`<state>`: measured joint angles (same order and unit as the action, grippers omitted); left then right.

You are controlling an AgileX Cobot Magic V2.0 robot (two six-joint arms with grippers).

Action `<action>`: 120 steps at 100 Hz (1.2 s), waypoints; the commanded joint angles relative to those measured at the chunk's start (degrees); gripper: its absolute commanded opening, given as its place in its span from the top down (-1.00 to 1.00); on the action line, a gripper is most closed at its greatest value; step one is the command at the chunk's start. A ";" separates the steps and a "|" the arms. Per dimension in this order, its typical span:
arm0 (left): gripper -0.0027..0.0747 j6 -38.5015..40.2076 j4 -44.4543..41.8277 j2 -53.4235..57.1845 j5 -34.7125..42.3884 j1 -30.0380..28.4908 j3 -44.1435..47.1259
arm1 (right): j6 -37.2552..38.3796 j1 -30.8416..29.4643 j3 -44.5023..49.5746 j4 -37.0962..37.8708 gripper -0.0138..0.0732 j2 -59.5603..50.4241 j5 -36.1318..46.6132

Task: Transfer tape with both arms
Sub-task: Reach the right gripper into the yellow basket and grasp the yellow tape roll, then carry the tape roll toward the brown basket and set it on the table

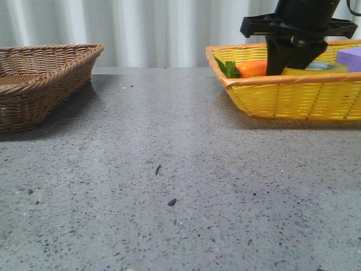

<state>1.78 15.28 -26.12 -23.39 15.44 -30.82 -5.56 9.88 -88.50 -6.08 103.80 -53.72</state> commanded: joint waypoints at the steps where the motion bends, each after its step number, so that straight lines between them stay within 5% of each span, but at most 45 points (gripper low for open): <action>1: -0.10 0.00 0.78 -0.66 2.88 0.37 -1.96 | -0.21 -0.08 -1.86 -0.27 0.81 -3.51 1.80; 26: -0.10 0.00 0.78 -0.66 2.61 0.37 -1.96 | -0.21 1.99 -12.35 -0.13 0.80 -9.33 4.43; 53: -0.10 0.00 0.78 -0.80 3.12 0.37 -1.96 | -0.21 13.66 -30.58 -0.13 0.80 -9.74 9.20; 73: -0.10 0.00 0.78 -0.80 3.37 0.37 -1.73 | -0.21 20.91 -30.93 -0.13 0.80 -4.44 7.14; 104: -0.10 0.00 0.78 -0.80 2.89 0.37 -1.73 | -0.21 23.67 -30.93 -0.01 0.79 10.28 0.19; 120: -0.10 0.00 0.78 -0.80 1.80 0.37 -1.73 | 1.35 23.67 -30.93 0.38 0.44 12.76 0.19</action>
<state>1.78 15.28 -26.21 -24.78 15.44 -30.82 -4.45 33.72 -117.49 -6.40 120.58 -57.15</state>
